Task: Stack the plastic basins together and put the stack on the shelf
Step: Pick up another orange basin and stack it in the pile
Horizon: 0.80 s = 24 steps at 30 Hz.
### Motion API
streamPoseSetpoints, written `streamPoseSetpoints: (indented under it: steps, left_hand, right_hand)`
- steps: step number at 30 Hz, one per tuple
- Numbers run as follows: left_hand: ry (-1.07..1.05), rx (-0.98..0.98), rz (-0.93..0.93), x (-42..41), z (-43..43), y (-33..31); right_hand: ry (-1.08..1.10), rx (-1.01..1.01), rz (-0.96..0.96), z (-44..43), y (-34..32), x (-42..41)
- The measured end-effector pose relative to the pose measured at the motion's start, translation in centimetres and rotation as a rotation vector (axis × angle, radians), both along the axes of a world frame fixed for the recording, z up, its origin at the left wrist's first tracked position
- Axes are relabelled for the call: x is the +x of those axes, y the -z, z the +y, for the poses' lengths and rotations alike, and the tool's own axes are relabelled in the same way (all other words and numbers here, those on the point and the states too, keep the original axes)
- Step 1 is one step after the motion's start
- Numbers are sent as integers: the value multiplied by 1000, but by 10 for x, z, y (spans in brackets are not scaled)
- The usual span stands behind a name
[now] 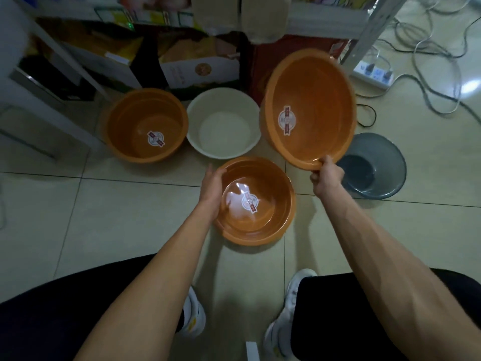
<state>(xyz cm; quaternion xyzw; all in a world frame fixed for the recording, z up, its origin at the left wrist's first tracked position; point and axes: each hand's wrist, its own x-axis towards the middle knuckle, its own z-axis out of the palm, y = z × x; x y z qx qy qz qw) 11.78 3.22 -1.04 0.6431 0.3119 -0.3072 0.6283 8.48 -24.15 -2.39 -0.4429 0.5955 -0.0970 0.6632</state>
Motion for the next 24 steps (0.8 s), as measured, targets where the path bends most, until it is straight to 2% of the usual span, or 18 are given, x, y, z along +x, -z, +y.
streamPoseSetpoints:
  steps: [5,7,12,15,18,20,24]
  left_hand:
    - [-209,-30,-136,-5,3,-17]
    - [-220,-51,-174,-11,6,-23]
    - [-69,137,-140,-34,32,22]
    - [114,222,-99,-49,46,63]
    - [203,301,-50,-63,37,35]
    - [280,363,-70,-62,28,26]
    - [538,535,-149,-53,19,29]
  right_hand:
    - [-346,14,40,23,-1,-45]
    - [-486,14,82,30,2,-61]
    - [-777,-92,228,40,19,-98]
    - [-874,-146,302,42,32,-104]
    - [-960,-182,378,47,41,-102]
    - [-1043,-290,493,53,44,-99]
    - [-1243,-667,626,62,54,-99]
